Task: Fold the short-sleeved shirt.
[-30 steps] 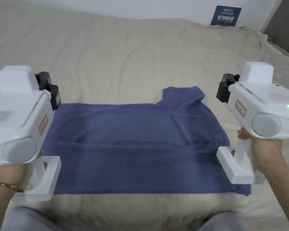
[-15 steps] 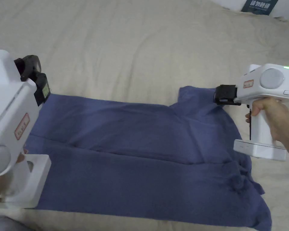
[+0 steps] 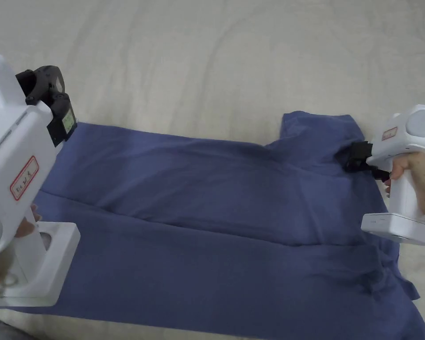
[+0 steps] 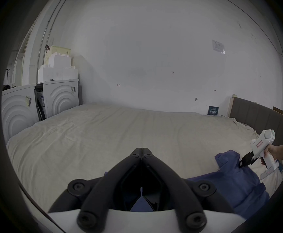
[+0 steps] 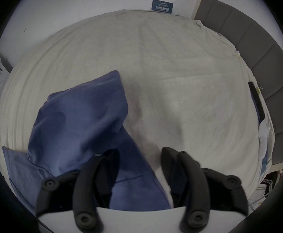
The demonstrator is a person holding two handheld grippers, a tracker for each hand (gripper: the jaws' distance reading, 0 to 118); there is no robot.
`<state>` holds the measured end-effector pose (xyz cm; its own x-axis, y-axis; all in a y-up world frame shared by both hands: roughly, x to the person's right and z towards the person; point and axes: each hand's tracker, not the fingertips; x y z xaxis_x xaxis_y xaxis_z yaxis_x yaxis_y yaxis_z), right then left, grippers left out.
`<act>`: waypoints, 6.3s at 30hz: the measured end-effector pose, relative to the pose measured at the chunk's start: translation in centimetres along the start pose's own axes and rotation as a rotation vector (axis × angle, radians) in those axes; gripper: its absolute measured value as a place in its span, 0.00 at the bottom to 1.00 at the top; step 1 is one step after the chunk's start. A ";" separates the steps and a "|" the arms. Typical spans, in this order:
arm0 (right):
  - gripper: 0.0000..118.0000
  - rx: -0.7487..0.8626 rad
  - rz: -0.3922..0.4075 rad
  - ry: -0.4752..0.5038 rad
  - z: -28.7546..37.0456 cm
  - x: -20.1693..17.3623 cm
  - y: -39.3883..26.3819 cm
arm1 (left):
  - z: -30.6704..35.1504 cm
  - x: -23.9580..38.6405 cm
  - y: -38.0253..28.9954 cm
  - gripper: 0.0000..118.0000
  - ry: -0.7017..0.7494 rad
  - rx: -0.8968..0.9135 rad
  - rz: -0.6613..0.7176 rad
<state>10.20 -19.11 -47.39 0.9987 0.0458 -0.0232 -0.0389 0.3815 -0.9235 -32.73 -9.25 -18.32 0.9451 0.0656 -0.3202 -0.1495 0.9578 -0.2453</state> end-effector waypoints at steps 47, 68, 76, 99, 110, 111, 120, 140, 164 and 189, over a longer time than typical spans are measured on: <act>0.01 0.098 0.134 -0.014 5.9 -1.1 -0.8 | -20.1 -7.0 -1.8 0.00 0.167 -0.795 -0.100; 0.01 0.290 -0.004 0.061 19.2 5.6 -13.4 | 1.0 -11.7 3.5 0.00 0.031 -0.478 0.043; 0.01 0.235 -0.083 0.091 18.2 7.6 -21.2 | 7.1 -12.4 -2.3 0.00 0.035 -0.539 0.070; 0.81 0.051 0.063 -0.056 13.4 6.7 -26.6 | 7.9 -13.2 -8.0 0.85 0.126 -0.716 -0.023; 0.95 0.612 0.198 -0.093 27.1 4.4 -22.4 | 8.7 -9.4 2.3 1.00 0.050 -0.341 0.033; 0.96 0.680 0.180 -0.068 28.0 3.7 -22.5 | 9.2 -8.3 2.7 1.00 0.044 -0.297 0.032; 0.84 0.959 0.016 0.067 27.5 0.8 -25.7 | 13.1 -2.1 1.6 0.64 -0.027 0.053 -0.058; 0.00 0.957 0.012 0.114 26.6 0.1 -27.6 | 12.6 -3.0 0.0 0.00 -0.082 0.023 -0.039; 0.00 0.820 -0.031 0.093 24.5 -1.4 -26.2 | 1.7 -22.4 -7.6 1.00 -0.400 -0.814 0.497; 0.00 0.741 -0.051 0.072 22.5 -1.4 -26.2 | -0.3 -17.5 -9.5 0.02 -0.364 -0.924 0.357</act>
<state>9.11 -8.35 -14.58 0.9986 -0.0398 -0.0360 0.0207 0.9052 -0.4245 -47.96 -19.59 -10.64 0.8101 0.5280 -0.2548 -0.4546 0.2912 -0.8418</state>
